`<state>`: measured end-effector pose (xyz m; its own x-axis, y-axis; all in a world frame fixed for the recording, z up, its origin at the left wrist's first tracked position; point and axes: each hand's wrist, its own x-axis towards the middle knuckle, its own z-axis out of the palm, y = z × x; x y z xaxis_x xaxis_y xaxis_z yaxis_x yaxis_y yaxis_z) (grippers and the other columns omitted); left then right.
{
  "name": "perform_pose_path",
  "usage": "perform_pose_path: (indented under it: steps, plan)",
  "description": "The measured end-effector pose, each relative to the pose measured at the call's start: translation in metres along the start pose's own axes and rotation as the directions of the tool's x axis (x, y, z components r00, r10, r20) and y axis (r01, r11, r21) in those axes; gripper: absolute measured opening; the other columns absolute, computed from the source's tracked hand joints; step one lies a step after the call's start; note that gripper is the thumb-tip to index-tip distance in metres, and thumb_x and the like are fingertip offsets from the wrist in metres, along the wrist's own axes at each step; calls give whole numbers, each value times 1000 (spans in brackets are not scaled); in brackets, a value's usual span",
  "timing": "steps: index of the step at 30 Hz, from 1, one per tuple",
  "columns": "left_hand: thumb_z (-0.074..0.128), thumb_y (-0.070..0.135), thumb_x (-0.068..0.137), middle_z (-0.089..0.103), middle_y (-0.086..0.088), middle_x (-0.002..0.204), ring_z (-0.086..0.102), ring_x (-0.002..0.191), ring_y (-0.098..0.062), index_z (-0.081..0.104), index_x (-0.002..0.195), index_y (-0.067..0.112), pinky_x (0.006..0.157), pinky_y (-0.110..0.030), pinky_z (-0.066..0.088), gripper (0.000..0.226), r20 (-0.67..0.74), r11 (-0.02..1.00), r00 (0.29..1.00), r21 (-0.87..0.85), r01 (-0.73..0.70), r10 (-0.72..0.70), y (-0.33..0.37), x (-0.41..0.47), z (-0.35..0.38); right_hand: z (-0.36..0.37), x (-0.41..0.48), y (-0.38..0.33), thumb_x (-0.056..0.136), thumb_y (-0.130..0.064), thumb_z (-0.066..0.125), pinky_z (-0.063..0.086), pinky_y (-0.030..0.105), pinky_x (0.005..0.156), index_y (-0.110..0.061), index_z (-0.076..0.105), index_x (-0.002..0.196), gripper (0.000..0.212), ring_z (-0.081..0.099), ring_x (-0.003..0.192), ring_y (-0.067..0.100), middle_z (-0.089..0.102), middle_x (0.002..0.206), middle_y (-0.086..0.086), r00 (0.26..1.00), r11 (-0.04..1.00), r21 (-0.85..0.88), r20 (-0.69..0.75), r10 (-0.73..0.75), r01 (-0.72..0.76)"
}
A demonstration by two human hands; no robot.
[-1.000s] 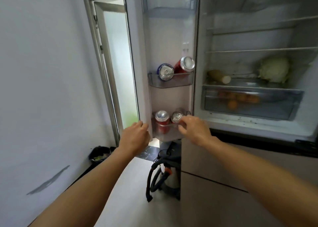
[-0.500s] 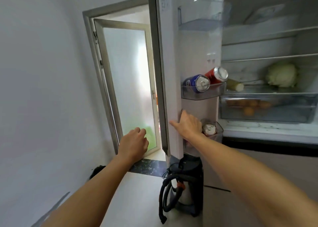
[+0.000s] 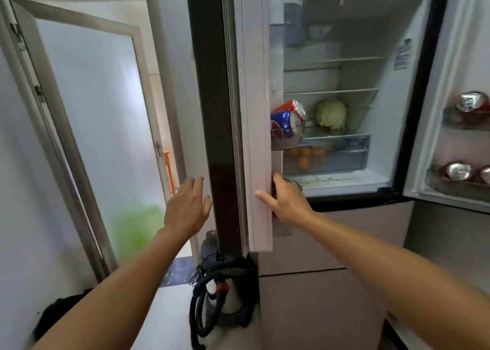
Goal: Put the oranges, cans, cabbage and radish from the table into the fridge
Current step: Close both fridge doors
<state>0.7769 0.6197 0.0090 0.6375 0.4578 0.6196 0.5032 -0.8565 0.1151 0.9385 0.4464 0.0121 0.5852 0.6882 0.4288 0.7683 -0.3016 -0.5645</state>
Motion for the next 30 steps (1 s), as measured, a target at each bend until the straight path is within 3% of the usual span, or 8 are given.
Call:
perform_pose_path:
  steps: [4,7,10,16,20,23,26,30]
  plan:
    - [41,37,99,37,-12,148,49,125,-30,20,149,11,92,-41,48,60,-2,982,1000,-189,-18,18,38,16,10,-27,-15,34,94,-51,50,57,38,80,-22,44,123,42,61,98,16,60,114,-3,995,996,-69,-86,48,-54]
    - [34,36,101,43,-14,143,54,118,-26,18,150,13,91,-35,46,56,24,925,987,-353,-143,162,72,19,25,-48,-20,59,96,-51,45,54,41,76,-21,41,125,42,62,93,21,61,107,0,989,983,-156,-129,75,-95]
    - [33,37,100,45,-15,139,57,113,-26,15,150,11,93,-40,50,60,12,877,976,-440,-192,220,107,23,45,-67,-23,85,98,-49,42,51,44,83,-20,30,143,55,61,102,25,60,123,4,979,967,-215,-178,100,-138]
    - [29,51,98,29,-8,150,55,116,-23,11,152,15,87,-39,55,67,-22,887,950,-351,-300,313,159,40,77,-93,-18,136,99,-46,43,51,39,85,-27,24,149,57,61,102,17,61,122,2,959,960,-219,-260,115,-174]
    - [34,45,99,42,-8,136,61,94,-21,33,144,13,70,-32,58,55,-103,875,919,-281,-395,381,188,61,94,-104,-6,170,100,-44,40,52,35,82,-27,28,148,52,60,103,15,57,127,2,951,972,-206,-308,42,-110]
    - [43,37,96,53,-10,126,63,94,-23,50,129,10,67,-30,57,43,-182,863,883,-200,-464,433,205,81,110,-116,13,194,100,-44,40,52,34,75,-27,27,148,53,59,101,15,49,134,0,926,974,-218,-377,-31,-56]
    - [55,26,93,53,-14,127,60,99,-28,53,124,8,71,-36,58,37,-215,895,892,-126,-429,398,210,103,124,-125,31,203,97,-44,42,51,30,75,-24,30,147,55,52,114,17,44,138,1,884,953,-296,-427,-188,60]
    - [57,23,91,45,-21,137,49,119,-36,51,128,7,90,-46,49,41,-232,947,921,2,-322,314,216,133,148,-130,59,217,92,-36,52,49,38,92,-20,33,144,57,38,133,23,37,148,8,816,884,-416,-423,-394,211]
